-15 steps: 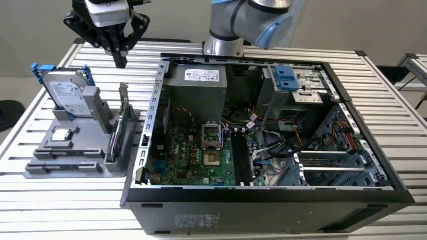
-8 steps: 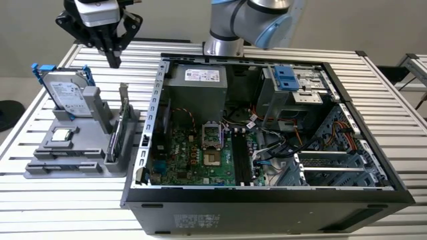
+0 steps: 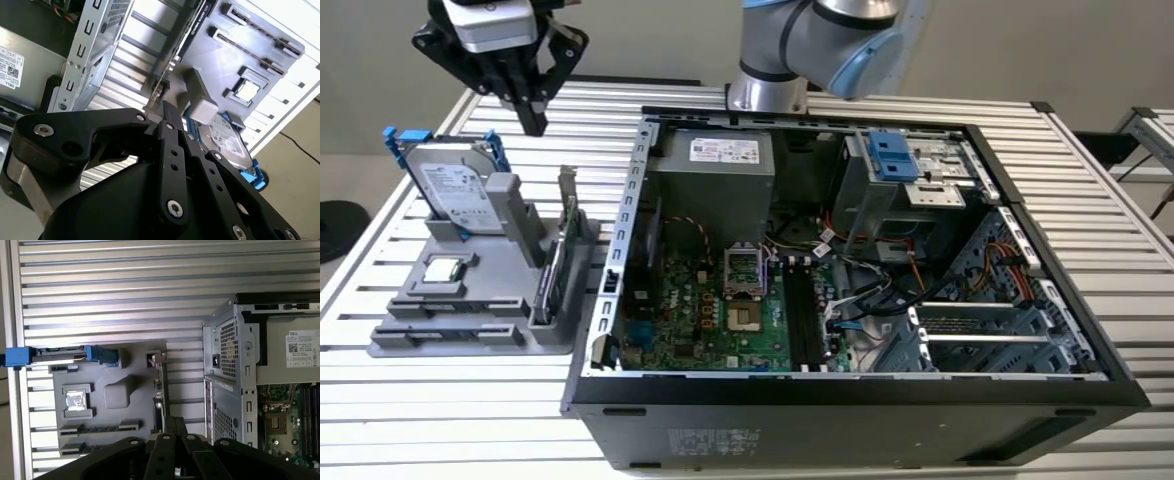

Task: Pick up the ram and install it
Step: 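Reach for the ram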

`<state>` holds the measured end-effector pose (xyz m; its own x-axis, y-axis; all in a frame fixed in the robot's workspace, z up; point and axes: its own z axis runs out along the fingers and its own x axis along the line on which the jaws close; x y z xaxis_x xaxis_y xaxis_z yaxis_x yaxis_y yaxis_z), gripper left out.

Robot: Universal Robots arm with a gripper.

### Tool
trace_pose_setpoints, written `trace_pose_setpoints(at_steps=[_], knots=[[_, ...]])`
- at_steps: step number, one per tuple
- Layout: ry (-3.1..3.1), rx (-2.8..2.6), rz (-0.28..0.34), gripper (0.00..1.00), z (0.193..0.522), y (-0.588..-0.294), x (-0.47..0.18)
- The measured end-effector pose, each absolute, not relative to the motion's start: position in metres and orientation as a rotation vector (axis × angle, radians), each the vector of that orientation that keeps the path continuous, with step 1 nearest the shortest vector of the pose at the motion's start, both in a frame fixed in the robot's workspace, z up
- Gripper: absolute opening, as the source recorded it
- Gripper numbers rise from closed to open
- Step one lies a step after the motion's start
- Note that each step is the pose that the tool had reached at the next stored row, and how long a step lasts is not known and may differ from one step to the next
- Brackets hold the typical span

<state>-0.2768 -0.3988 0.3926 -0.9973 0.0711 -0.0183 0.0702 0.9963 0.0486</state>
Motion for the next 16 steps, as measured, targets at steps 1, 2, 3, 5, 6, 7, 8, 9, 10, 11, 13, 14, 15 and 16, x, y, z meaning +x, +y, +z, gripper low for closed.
trace_pose_setpoints(at_steps=[1, 2, 3, 5, 6, 7, 8, 9, 10, 11, 13, 14, 15, 16], knots=[[3.119, 0.11, 0.075, 0.0, 0.393, -0.399, -0.278], [3.119, 0.111, 0.075, 0.0, 0.393, -0.399, -0.28], [3.119, 0.11, 0.075, 0.0, 0.393, -0.399, -0.282], [3.119, 0.111, 0.075, 0.0, 0.393, -0.399, -0.285], [3.119, 0.11, 0.075, 0.0, 0.393, -0.399, -0.287], [3.119, 0.111, 0.075, 0.0, 0.393, -0.399, -0.289], [3.119, 0.111, 0.075, 0.0, 0.393, -0.399, -0.29], [3.119, 0.11, 0.075, 0.0, 0.393, -0.399, -0.292], [3.119, 0.11, 0.075, 0.0, 0.393, -0.399, -0.293], [3.119, 0.11, 0.075, 0.0, 0.393, -0.399, -0.295], [3.119, 0.11, 0.075, 0.0, 0.393, -0.399, -0.299], [3.119, 0.11, 0.075, 0.0, 0.393, -0.399, -0.3], [3.119, 0.11, 0.075, 0.0, 0.393, -0.399, -0.302], [3.119, 0.11, 0.075, 0.0, 0.393, -0.399, -0.303]])
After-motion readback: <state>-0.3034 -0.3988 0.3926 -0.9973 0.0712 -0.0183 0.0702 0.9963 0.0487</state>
